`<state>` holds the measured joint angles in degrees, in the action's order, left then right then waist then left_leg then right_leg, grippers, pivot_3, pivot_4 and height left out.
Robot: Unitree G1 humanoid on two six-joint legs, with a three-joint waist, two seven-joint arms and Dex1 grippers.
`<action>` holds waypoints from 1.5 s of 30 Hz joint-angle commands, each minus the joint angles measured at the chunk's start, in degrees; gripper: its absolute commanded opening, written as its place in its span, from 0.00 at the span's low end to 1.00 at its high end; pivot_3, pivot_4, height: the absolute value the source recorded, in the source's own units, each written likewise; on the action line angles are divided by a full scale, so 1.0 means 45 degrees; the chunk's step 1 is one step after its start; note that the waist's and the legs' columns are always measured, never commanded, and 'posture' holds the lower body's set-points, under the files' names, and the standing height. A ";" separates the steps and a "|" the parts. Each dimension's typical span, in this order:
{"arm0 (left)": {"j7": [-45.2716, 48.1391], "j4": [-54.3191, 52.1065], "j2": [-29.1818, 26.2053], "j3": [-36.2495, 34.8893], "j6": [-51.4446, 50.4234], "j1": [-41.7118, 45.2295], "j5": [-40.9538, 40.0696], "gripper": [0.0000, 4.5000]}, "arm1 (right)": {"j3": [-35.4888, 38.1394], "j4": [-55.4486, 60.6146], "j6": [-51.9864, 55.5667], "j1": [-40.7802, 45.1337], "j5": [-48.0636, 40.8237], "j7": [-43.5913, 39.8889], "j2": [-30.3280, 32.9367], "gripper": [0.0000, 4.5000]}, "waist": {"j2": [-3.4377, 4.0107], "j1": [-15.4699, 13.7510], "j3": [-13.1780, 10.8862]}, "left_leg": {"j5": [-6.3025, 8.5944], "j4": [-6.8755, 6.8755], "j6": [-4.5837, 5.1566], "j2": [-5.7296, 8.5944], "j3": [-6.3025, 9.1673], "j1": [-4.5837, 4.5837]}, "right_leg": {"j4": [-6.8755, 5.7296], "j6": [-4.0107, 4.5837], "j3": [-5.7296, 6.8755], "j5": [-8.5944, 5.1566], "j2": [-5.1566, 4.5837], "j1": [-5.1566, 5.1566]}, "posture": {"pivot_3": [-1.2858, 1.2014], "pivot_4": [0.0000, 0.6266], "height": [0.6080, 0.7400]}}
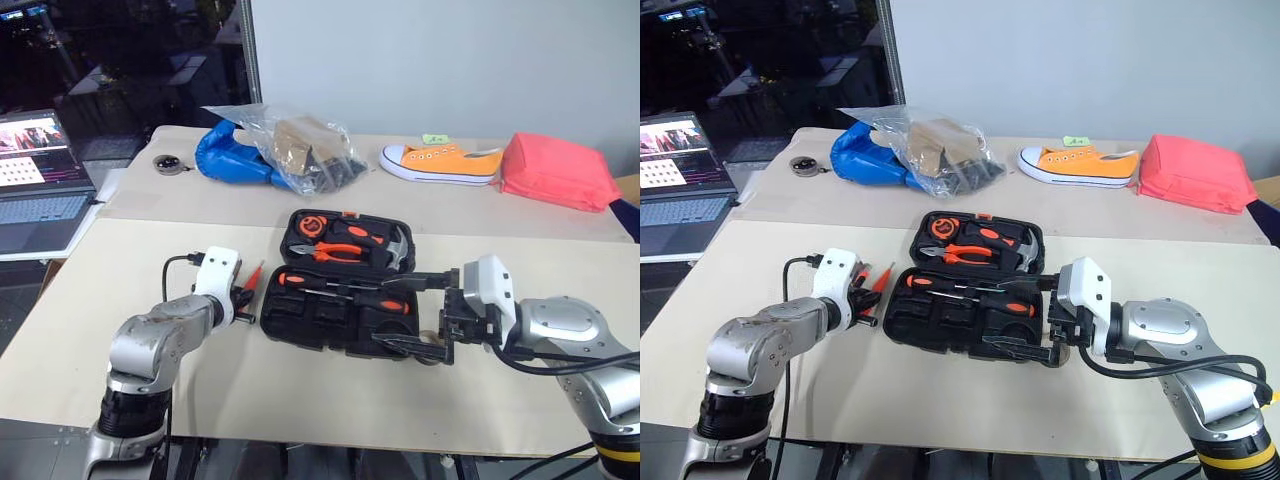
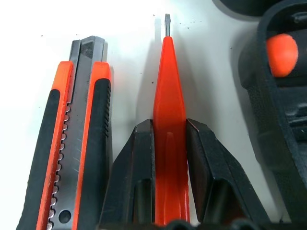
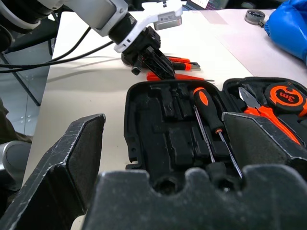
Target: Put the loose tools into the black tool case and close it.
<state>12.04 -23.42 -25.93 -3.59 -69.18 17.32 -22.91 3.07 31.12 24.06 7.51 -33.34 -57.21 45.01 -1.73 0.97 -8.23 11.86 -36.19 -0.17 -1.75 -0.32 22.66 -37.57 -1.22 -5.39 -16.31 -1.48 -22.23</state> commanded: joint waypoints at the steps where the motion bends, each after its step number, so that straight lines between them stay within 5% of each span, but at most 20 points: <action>1: 0.2104 -0.1244 -0.0852 -0.1326 0.1894 0.0375 -0.1082 0.10 | 0.0463 0.0395 -0.0156 -0.0126 -0.0116 0.0059 0.0120 1.00 | -0.0004 -0.0012 -0.0002 | 0.0000 -0.0001 0.0000 0.0000 0.0003 0.0008 | -0.0001 0.0001 0.0005 0.0000 0.0001 -0.0006 | 0.52 0.24 1.00; 6: 0.6686 -0.1595 -0.3443 -0.0830 0.3085 0.1069 -0.2727 0.10 | 0.0947 0.0469 -0.0123 -0.0659 -0.0272 -0.0006 0.0296 1.00 | 0.0005 -0.0006 -0.0002 | 0.0000 0.0002 -0.0001 -0.0009 -0.0004 0.0011 | 0.0003 0.0003 0.0010 0.0000 0.0002 -0.0009 | 0.52 0.24 1.00; 10: 1.0041 -0.0768 -0.5316 0.2545 0.4894 0.2248 -0.1387 0.10 | 0.2047 0.0357 -0.0373 -0.1877 -0.0415 -0.0593 0.0791 1.00 | 0.0016 -0.0062 0.0004 | 0.0000 0.0003 0.0000 0.0009 -0.0054 0.0021 | 0.0051 -0.0004 0.0029 -0.0003 -0.0004 0.0006 | 0.52 0.24 1.00; 15: 1.1792 0.1293 -0.4693 0.5926 0.6735 0.4132 0.0675 0.10 | 0.3618 0.0052 -0.1427 -0.3287 -0.0229 -0.1514 0.1096 1.00 | 0.0018 -0.0070 0.0004 | -0.0001 -0.0001 0.0002 0.0004 -0.0084 0.0059 | 0.0101 -0.0011 0.0043 -0.0005 0.0015 0.0006 | 0.52 0.24 1.00; 19: 1.2262 0.3054 -0.4006 0.7143 0.8396 0.5028 0.2260 0.10 | 0.4177 -0.0120 -0.1596 -0.3634 -0.0227 -0.1695 0.1210 1.00 | 0.0018 0.0038 0.0004 | 0.0005 -0.0007 0.0013 -0.0006 -0.0088 0.0067 | 0.0099 -0.0010 0.0023 -0.0003 0.0037 0.0001 | 0.52 0.24 1.00; 33: 1.4885 0.8076 -0.3254 0.7804 1.2663 0.7269 0.4992 0.10 | 0.4344 0.0404 -0.1402 -0.3901 -0.0303 -0.1315 0.1202 1.00 | 0.0031 -0.0029 0.0010 | 0.0003 -0.0040 0.0017 -0.0013 -0.0076 0.0093 | 0.0093 -0.0073 0.0021 -0.0021 0.0055 -0.0003 | 0.52 0.24 1.00; 45: 1.5317 0.8451 -0.1773 0.7816 1.1789 0.7681 0.5990 0.10 | 0.4224 0.0694 -0.1392 -0.4052 -0.0252 -0.1057 0.1099 1.00 | 0.0051 -0.0033 0.0022 | 0.0004 -0.0080 0.0018 -0.0012 -0.0072 0.0098 | 0.0074 -0.0087 0.0020 -0.0019 0.0057 0.0004 | 0.52 0.24 1.00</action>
<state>80.28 15.65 -34.37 31.49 -15.03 50.83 3.55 21.03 32.38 18.09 -10.57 -33.93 -62.36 49.95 -1.50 0.82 -8.13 11.87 -36.56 -0.08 -1.81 -0.64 23.10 -37.24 -1.61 -5.30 -16.39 -1.22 -22.21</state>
